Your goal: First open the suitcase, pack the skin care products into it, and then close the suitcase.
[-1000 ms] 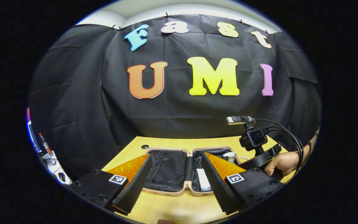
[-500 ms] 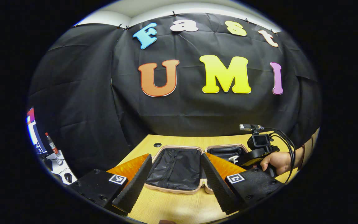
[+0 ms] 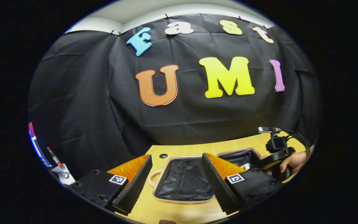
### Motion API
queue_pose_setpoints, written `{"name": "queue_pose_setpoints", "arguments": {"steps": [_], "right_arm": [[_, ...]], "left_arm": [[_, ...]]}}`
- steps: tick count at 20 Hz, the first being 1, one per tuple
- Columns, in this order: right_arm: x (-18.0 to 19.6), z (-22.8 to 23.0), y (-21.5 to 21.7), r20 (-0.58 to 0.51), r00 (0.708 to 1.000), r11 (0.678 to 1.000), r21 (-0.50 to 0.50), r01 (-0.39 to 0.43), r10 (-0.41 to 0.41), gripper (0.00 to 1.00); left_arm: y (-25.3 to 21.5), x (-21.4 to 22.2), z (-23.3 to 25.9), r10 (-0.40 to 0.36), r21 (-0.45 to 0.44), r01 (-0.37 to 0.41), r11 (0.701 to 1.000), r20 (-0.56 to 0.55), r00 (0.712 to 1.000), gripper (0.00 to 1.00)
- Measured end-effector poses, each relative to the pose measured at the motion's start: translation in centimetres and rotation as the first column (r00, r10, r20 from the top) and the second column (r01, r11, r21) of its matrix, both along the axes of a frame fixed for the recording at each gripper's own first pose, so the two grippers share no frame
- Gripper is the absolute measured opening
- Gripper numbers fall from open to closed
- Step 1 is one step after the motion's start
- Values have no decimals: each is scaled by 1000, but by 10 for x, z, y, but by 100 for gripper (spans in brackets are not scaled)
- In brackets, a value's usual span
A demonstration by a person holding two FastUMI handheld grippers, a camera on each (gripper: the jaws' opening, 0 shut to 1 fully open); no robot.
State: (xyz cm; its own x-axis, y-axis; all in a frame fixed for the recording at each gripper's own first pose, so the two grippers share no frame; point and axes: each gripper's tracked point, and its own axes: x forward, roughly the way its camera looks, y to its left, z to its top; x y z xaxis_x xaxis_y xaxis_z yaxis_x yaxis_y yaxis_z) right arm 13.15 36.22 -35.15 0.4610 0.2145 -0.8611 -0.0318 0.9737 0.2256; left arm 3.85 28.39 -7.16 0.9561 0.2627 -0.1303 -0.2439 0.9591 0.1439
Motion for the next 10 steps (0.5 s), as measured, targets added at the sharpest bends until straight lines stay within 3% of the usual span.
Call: {"name": "queue_pose_setpoints", "arguments": {"steps": [1,4,6,10], "right_arm": [[-2,12,-3,35,999,1000,-8,-11,12,73],[-6,68,-22,180,983,999,-19,-37,39,72],[-7,116,-43,294,955,999,-36,-20,30,73],[-14,216,-89,545,837,995,-96,12,43,77]], "left_arm": [[6,8,-1,0,-14,0,1000,6,1000,100],[28,26,-17,-13,-74,11,997,-17,1000,100],[54,35,-34,10,-97,-15,995,-49,999,100],[95,54,-81,10,-222,-33,974,-106,994,100]]}}
